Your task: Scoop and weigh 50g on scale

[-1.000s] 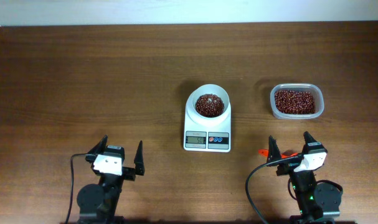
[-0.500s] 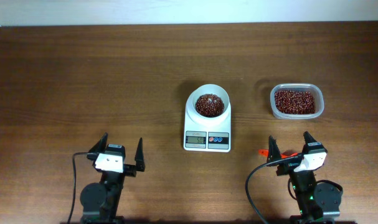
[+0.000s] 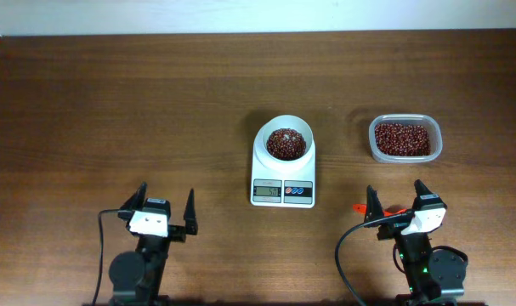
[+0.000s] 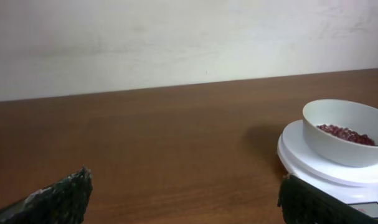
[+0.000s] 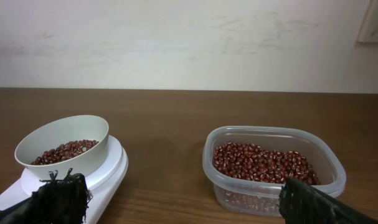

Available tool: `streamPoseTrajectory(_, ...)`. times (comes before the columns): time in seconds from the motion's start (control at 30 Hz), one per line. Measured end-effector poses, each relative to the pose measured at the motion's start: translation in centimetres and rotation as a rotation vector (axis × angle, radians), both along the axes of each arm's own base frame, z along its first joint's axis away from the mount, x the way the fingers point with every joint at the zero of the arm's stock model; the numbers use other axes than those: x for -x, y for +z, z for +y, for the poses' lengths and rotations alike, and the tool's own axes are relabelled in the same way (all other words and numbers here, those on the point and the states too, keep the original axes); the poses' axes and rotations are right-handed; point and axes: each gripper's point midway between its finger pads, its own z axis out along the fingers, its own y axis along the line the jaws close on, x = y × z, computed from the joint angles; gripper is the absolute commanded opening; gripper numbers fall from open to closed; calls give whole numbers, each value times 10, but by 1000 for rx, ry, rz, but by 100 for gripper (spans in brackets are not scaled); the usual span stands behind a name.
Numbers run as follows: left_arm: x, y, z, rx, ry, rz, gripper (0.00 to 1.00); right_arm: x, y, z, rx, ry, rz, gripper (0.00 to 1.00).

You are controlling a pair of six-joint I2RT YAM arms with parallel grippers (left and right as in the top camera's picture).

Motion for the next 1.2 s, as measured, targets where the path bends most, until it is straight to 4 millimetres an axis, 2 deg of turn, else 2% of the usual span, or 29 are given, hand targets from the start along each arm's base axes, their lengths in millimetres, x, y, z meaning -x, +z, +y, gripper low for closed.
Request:
streamPoseTrajectory(0.1, 1, 2, -4, 0, -14, -9, 99, 0, 0, 0, -1, 0, 0, 99)
streamPoseTrajectory(0.2, 4, 2, -25, 0, -102, -10, 99, 0, 0, 0, -1, 0, 0, 99)
streamPoseTrajectory(0.23, 4, 2, -25, 0, -101, -10, 99, 0, 0, 0, 0, 0, 0, 99)
streamPoseTrajectory(0.4, 1, 2, -8, 0, -33, -10, 99, 0, 0, 0, 0, 0, 0, 99)
streamPoseTrajectory(0.87, 1, 3, -8, 0, -33, -14, 99, 0, 0, 0, 0, 0, 0, 99)
streamPoseTrajectory(1.03, -1, 6, 7, -6, 54, -24, 99, 0, 0, 0, -1, 0, 0, 99)
streamPoseTrajectory(1.2, 0, 0, 8, -8, 60, -2, 99, 0, 0, 0, 0, 0, 0, 99)
